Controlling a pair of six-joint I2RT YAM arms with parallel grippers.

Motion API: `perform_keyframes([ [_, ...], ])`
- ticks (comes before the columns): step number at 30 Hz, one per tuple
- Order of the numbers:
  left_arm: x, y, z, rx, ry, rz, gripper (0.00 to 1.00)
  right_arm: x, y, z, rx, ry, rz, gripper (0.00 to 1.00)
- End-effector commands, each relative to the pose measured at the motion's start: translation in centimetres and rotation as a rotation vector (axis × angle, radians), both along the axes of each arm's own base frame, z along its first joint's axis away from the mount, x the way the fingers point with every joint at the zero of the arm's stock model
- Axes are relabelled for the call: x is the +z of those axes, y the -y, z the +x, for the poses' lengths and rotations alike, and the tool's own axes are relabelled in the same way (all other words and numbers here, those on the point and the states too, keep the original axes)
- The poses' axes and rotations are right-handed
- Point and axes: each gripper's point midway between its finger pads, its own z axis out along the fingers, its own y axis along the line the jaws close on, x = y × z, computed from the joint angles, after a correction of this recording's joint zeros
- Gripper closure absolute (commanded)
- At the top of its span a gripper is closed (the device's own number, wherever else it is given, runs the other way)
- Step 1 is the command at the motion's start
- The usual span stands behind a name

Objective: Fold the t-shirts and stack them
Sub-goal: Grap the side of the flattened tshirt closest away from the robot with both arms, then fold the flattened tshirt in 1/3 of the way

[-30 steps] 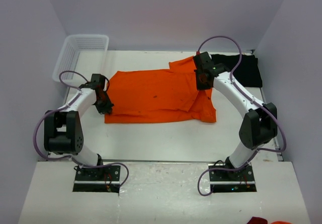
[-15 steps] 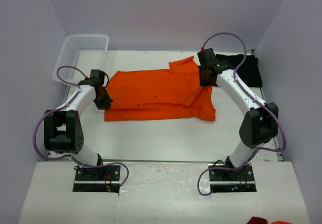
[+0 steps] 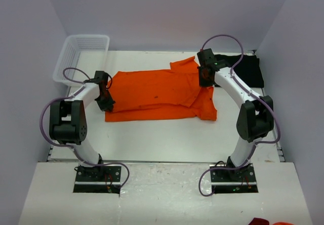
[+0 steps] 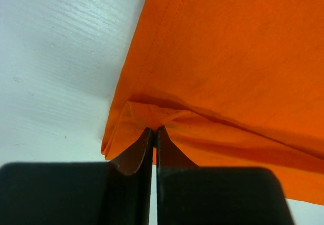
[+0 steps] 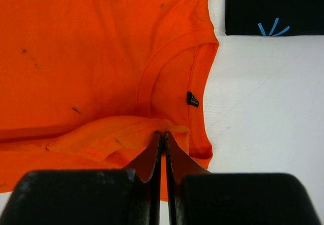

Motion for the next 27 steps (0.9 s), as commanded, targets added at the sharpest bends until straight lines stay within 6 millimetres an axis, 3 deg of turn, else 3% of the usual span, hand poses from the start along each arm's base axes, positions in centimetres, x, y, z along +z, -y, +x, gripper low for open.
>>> perform_keyframes([
  [1,1.4,0.3,2.3,-0.015,0.102,-0.006,1.0,0.9,-0.4,1.7,0.015,0.051,0.011,1.0],
  [5,3.3,-0.5,3.0,-0.004,0.185,0.045,0.91,0.4,-0.7,2.2,0.02,0.046,0.02,1.0],
  [12,8.3,-3.3,2.9,0.097,0.353,0.192,0.75,0.4,-1.0,3.0,0.028,0.064,0.031,1.0],
  [15,9.7,-2.9,2.6,0.096,0.401,0.229,0.67,0.4,-1.2,3.5,0.029,0.067,0.031,1.0],
  [18,9.5,-0.9,2.4,0.051,0.411,0.166,0.63,0.1,-1.5,4.5,0.038,0.083,0.035,1.0],
  [21,8.7,2.0,2.1,-0.016,0.403,0.077,0.64,-0.4,-1.5,6.7,0.033,0.105,0.011,0.82],
  [22,8.7,3.3,2.0,-0.049,0.411,0.06,0.65,0.7,-1.4,8.1,0.018,0.144,0.007,0.56],
  [23,8.6,4.3,1.8,-0.075,0.417,0.039,0.65,-0.3,-1.3,8.7,0.01,0.129,0.001,0.41],
  [25,8.5,5.8,1.4,-0.114,0.418,0.018,0.67,1.1,-1.1,9.8,-0.011,0.178,-0.001,0.16],
  [26,8.5,6.2,1.2,-0.126,0.42,0.009,0.67,1.7,-1.0,9.9,-0.016,0.195,0.0,0.11],
  [27,8.9,7.0,1.3,-0.148,0.438,-0.016,0.67,3.7,-1.1,9.6,-0.013,0.244,0.012,0.09],
])
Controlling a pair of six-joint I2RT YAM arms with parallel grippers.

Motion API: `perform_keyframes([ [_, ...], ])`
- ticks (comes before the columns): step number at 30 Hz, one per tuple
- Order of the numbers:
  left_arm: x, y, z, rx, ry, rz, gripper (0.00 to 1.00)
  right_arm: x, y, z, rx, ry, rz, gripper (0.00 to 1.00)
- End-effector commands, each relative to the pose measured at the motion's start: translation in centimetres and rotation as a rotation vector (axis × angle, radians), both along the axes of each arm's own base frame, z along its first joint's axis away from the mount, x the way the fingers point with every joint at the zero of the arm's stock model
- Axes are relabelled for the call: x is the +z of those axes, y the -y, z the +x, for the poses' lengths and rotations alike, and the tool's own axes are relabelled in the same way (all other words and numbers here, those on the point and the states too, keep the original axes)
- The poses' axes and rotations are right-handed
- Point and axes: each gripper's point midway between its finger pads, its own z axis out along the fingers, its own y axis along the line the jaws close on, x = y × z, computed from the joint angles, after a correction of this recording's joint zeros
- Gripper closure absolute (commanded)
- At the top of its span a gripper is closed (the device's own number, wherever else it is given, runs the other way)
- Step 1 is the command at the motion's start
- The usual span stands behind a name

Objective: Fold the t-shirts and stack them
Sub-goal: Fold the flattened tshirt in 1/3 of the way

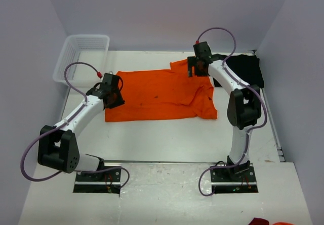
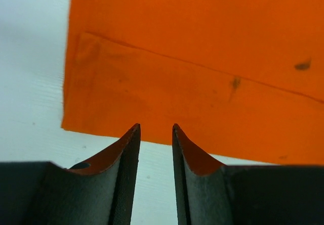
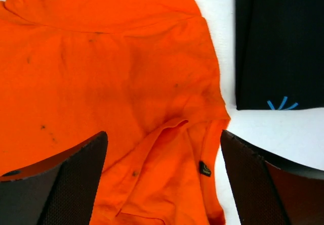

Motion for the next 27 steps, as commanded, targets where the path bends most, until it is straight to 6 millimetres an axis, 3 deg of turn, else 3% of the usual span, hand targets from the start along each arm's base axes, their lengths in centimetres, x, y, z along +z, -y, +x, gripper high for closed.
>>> perform_keyframes([
  [1,1.6,2.9,0.5,-0.068,0.078,-0.079,0.68,5.2,1.0,0.9,-0.042,0.162,-0.009,0.07],
  [3,2.2,4.4,0.5,-0.117,0.104,-0.11,0.71,6.5,0.4,-1.8,-0.018,0.157,0.026,0.07],
  [5,2.8,5.6,0.8,-0.157,0.134,-0.13,0.73,5.5,-0.4,-5.0,-0.001,0.085,0.06,0.07],
  [6,3.1,6.6,1.3,-0.18,0.157,-0.151,0.77,6.5,-1.2,-6.5,0.031,0.105,0.095,0.07],
  [7,3.5,7.7,1.6,-0.209,0.169,-0.167,0.8,4.6,-1.8,-8.1,0.052,0.056,0.134,0.08],
  [8,2.7,8.4,1.8,-0.225,0.146,-0.169,0.88,4.3,-2.1,-8.8,0.059,0.048,0.164,0.1],
  [10,2.1,9.5,1.8,-0.255,0.116,-0.177,1.0,3.1,-2.6,-10.1,0.081,0.025,0.206,0.42],
  [12,0.9,10.0,1.6,-0.27,0.074,-0.179,1.0,2.0,-3.6,-10.9,0.104,-0.019,0.253,0.77],
  [13,0.3,10.1,1.3,-0.277,0.06,-0.171,1.0,0.9,-3.9,-11.4,0.111,-0.048,0.264,0.75],
  [14,-0.3,10.1,0.9,-0.279,0.039,-0.168,1.0,0.3,-4.1,-11.7,0.111,-0.065,0.275,0.66],
  [16,-0.9,10.2,0.4,-0.292,0.022,-0.169,1.0,-1.0,-4.3,-12.1,0.108,-0.098,0.278,0.35],
  [21,-2.5,10.1,-0.4,-0.301,-0.03,-0.149,1.0,-2.8,-5.5,-12.4,0.126,-0.156,0.331,0.33],
  [27,-4.2,9.6,-0.8,-0.275,-0.072,-0.128,1.0,-4.6,-6.4,-12.0,0.12,-0.192,0.357,0.46],
])
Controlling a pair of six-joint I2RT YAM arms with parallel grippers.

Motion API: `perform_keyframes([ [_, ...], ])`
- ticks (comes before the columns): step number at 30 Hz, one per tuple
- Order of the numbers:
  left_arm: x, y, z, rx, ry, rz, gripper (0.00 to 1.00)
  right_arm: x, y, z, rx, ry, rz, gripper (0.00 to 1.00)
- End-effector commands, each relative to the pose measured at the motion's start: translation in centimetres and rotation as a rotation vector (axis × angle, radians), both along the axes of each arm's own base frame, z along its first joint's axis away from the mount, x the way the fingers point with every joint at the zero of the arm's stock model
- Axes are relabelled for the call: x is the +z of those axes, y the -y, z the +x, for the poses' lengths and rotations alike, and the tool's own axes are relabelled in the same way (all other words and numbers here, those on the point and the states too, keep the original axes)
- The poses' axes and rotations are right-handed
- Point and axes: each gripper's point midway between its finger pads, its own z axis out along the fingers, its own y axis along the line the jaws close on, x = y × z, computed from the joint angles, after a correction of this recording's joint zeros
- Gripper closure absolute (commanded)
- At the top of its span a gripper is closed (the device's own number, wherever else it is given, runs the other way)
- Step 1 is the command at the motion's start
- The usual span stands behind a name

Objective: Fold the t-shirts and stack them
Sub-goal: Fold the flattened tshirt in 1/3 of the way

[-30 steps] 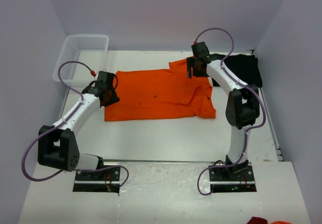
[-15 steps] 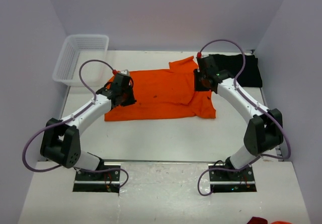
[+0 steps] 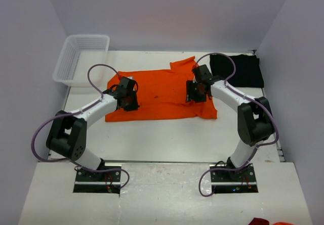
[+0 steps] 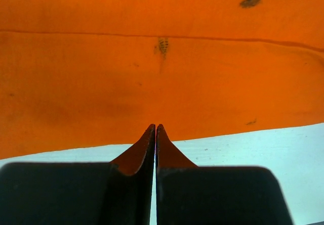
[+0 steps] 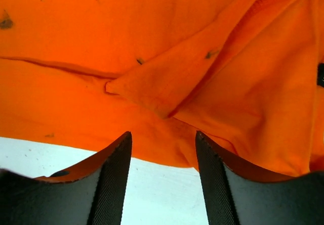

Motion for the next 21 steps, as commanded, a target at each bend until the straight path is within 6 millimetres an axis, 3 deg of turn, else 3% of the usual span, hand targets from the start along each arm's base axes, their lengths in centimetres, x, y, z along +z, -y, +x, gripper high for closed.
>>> perform_keyframes([
  [1,-0.9,0.0,0.1,0.0,-0.01,0.012,1.0,0.2,-1.4,1.3,-0.005,0.024,0.071,0.47],
  [6,-2.3,-0.1,-0.1,0.0,-0.038,0.029,1.0,-1.1,-1.8,2.0,-0.009,0.003,0.065,0.56],
  [14,-3.6,-0.8,-0.3,0.014,-0.064,0.069,1.0,-2.4,-2.3,2.8,-0.009,-0.014,0.072,0.61],
  [19,-4.8,-1.3,-0.9,0.022,-0.092,0.092,1.0,-2.1,-2.8,4.1,-0.002,-0.005,0.069,0.91],
  [21,-5.4,-1.5,-1.5,0.026,-0.109,0.101,1.0,-1.5,-3.1,4.8,0.002,0.01,0.076,0.94],
])
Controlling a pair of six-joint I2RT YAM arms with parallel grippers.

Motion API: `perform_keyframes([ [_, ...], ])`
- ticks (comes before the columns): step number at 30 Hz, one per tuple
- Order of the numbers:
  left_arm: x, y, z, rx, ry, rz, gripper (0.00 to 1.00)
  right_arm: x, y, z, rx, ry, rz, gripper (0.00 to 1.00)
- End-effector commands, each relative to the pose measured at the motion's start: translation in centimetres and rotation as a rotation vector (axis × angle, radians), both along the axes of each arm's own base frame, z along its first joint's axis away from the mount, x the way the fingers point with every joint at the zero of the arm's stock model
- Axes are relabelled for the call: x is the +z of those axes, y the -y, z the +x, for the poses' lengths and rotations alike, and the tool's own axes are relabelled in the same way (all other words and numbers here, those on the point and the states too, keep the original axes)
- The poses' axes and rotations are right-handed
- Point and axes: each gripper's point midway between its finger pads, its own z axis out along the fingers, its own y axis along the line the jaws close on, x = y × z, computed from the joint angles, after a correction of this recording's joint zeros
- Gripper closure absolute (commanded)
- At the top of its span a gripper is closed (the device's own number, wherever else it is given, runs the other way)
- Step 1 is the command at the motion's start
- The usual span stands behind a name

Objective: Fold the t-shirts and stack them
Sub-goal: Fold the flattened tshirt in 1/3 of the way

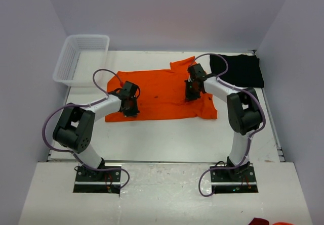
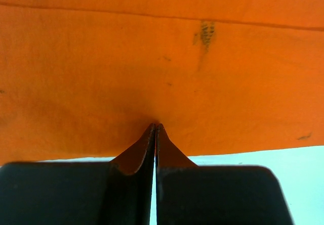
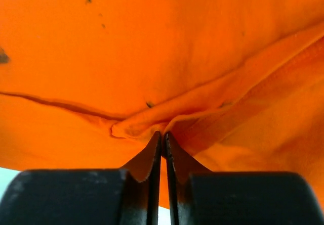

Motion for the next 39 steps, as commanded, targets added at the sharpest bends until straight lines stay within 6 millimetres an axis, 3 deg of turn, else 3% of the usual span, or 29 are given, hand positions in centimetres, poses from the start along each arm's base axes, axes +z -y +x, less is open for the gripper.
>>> perform_keyframes([
  [1,-0.8,-0.5,-0.2,0.016,0.007,0.026,1.0,2.4,-1.0,2.3,0.006,0.069,0.031,0.96],
  [5,-1.4,-0.7,-0.7,0.016,-0.007,0.029,1.0,3.3,-1.4,3.6,0.017,0.087,0.031,1.0],
  [7,-1.5,-0.6,-0.8,0.013,-0.01,0.026,1.0,3.9,-1.8,5.3,0.028,0.112,0.02,1.0],
  [8,-1.5,-0.7,-0.8,0.01,-0.009,0.027,1.0,5.9,-2.4,7.4,0.035,0.167,0.033,0.93],
  [9,-1.5,-0.7,-0.9,0.01,-0.01,0.026,1.0,4.6,-2.4,8.0,0.056,0.142,0.016,0.81],
  [12,-1.5,-0.6,-1.1,0.0,-0.014,0.023,1.0,6.1,-2.4,10.5,0.071,0.189,-0.009,0.52],
  [14,-1.2,-0.6,-1.3,-0.007,-0.006,0.02,1.0,6.5,-1.1,10.7,0.045,0.222,-0.069,0.32],
  [15,-1.0,-0.6,-1.3,-0.006,-0.003,0.02,1.0,6.9,-0.4,10.4,0.029,0.234,-0.089,0.28],
  [16,-0.6,-0.5,-1.3,-0.01,0.011,0.013,1.0,9.3,0.4,9.8,0.0,0.283,-0.101,0.2],
  [17,-0.3,-0.5,-1.3,-0.014,0.018,0.009,1.0,9.6,1.3,9.0,-0.02,0.289,-0.124,0.14],
  [18,0.3,-0.2,-1.1,-0.024,0.034,0.006,1.0,7.9,3.0,6.9,-0.054,0.235,-0.184,0.11],
  [19,0.7,-0.2,-1.0,-0.027,0.049,0.014,1.0,9.3,4.3,5.5,-0.088,0.242,-0.206,0.11],
  [20,1.0,0.2,-1.0,-0.044,0.059,0.019,1.0,9.1,5.5,4.2,-0.13,0.224,-0.241,0.11],
  [21,1.6,0.6,-0.7,-0.054,0.075,0.021,1.0,6.9,7.5,1.5,-0.155,0.159,-0.312,0.11],
  [22,1.9,0.4,-0.8,-0.053,0.07,0.037,1.0,6.4,8.2,0.0,-0.19,0.141,-0.319,0.11],
  [23,2.1,0.6,-0.8,-0.057,0.072,0.036,1.0,7.6,9.4,-1.0,-0.243,0.165,-0.309,0.11],
  [24,2.4,0.9,-0.6,-0.058,0.078,0.027,1.0,5.7,10.4,-3.3,-0.271,0.112,-0.315,0.12],
  [25,2.5,0.9,-0.6,-0.056,0.081,0.026,1.0,5.5,10.6,-4.1,-0.284,0.107,-0.299,0.12],
  [26,2.5,0.9,-0.5,-0.049,0.082,0.026,1.0,6.3,11.0,-4.7,-0.314,0.128,-0.276,0.13],
  [28,2.2,1.1,-0.5,-0.042,0.074,0.018,1.0,5.2,10.9,-5.7,-0.353,0.11,-0.242,0.17],
  [32,1.1,0.8,-0.7,-0.02,0.034,0.034,1.0,4.4,11.4,-6.0,-0.45,0.095,-0.206,0.2],
  [39,-1.5,-3.9,-2.4,0.13,-0.067,0.036,1.0,3.9,11.6,-6.7,-0.492,0.095,-0.147,0.23],
])
